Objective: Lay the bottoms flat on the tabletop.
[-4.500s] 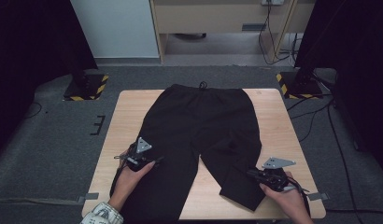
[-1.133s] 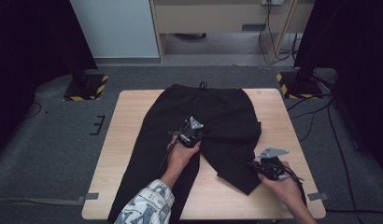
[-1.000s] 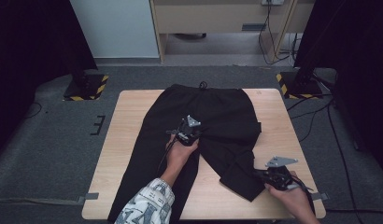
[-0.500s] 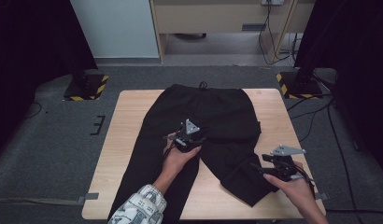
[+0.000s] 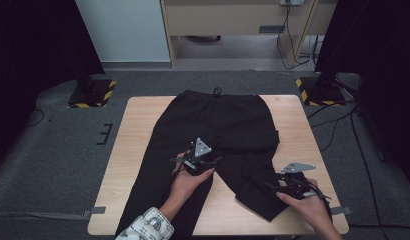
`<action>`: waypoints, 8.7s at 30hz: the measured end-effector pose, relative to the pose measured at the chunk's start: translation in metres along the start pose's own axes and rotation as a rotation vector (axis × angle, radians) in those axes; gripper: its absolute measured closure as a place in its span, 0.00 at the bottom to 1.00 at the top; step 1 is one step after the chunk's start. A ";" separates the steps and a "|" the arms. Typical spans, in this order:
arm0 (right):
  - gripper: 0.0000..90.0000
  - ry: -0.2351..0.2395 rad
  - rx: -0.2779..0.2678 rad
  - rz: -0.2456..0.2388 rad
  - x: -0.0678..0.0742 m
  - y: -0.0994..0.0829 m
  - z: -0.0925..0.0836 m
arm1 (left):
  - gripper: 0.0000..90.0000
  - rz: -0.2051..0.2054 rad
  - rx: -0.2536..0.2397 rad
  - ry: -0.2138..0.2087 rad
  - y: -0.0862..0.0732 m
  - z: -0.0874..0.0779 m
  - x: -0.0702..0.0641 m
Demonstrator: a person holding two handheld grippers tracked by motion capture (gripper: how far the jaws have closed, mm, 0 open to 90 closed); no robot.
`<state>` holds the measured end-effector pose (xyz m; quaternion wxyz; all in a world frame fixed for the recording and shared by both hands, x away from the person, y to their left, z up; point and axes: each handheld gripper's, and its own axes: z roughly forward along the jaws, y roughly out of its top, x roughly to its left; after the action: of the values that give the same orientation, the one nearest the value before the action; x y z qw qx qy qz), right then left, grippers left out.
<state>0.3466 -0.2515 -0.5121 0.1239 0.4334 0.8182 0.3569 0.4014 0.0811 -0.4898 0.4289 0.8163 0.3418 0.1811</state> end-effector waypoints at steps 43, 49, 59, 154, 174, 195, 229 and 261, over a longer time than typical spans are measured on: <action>0.51 -0.033 -0.032 0.081 -0.015 0.013 0.019 | 0.49 -0.076 0.060 -0.102 -0.023 0.034 -0.007; 0.85 -0.033 -0.024 0.030 -0.010 0.016 0.022 | 0.47 -0.046 0.073 -0.091 -0.025 0.037 -0.007; 0.78 -0.013 -0.022 0.017 -0.018 0.007 0.002 | 0.46 -0.035 0.091 -0.078 -0.027 0.038 -0.007; 0.49 -0.119 0.026 -0.004 0.005 -0.016 0.003 | 0.46 0.104 0.162 -0.324 -0.029 0.017 -0.079; 0.51 -0.144 -0.002 0.016 0.000 -0.003 0.018 | 0.44 0.056 0.132 -0.108 -0.030 0.029 -0.024; 0.48 -0.110 0.012 0.011 0.021 -0.018 0.005 | 0.42 0.086 0.132 -0.122 -0.033 0.029 -0.042; 0.43 -0.158 -0.036 0.027 -0.019 0.000 0.023 | 0.47 0.088 0.158 -0.129 -0.048 -0.014 -0.034; 0.50 -0.173 -0.070 0.031 -0.032 0.002 0.027 | 0.99 -0.085 0.186 -0.002 -0.009 0.028 0.070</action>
<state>0.3808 -0.2632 -0.5332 0.2036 0.4706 0.7848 0.3482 0.4631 0.1184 -0.5125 0.3588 0.8376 0.3911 0.1293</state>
